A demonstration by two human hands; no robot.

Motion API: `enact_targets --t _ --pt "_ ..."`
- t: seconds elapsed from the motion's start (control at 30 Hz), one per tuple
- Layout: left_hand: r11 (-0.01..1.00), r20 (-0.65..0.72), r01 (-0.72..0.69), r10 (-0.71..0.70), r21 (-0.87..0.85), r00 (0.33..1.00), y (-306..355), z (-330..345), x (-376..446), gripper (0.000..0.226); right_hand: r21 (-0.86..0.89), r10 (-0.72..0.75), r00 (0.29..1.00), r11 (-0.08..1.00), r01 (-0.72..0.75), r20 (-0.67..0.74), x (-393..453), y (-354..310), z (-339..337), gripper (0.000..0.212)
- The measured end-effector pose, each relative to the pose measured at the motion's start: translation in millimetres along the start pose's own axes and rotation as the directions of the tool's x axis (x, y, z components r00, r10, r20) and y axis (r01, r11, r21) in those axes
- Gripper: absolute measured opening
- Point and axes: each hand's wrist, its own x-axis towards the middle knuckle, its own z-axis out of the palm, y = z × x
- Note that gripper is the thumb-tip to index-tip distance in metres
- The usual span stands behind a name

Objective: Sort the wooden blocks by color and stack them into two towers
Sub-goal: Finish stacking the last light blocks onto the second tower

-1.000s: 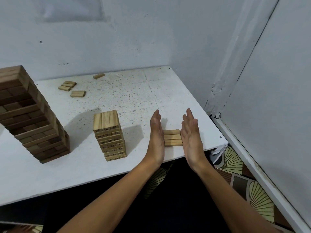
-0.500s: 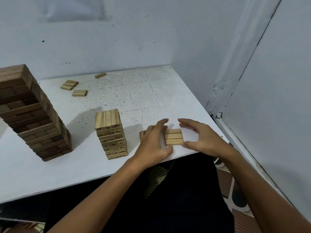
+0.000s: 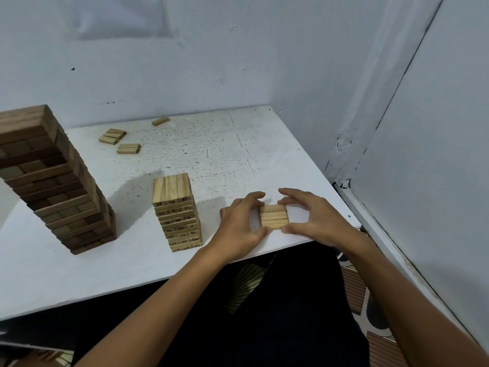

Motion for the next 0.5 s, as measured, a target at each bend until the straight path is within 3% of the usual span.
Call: enact_targets --t 0.3,0.5 --pt "0.990 0.109 -0.080 0.068 0.113 0.992 3 -2 0 0.056 0.064 -0.076 0.995 0.995 0.081 -0.067 -4 2 4 0.069" --pt "0.992 0.137 -0.120 0.112 0.046 0.984 14 -10 -4 0.053 0.134 -0.125 0.984 0.981 0.142 -0.124 -11 -9 -5 0.063"
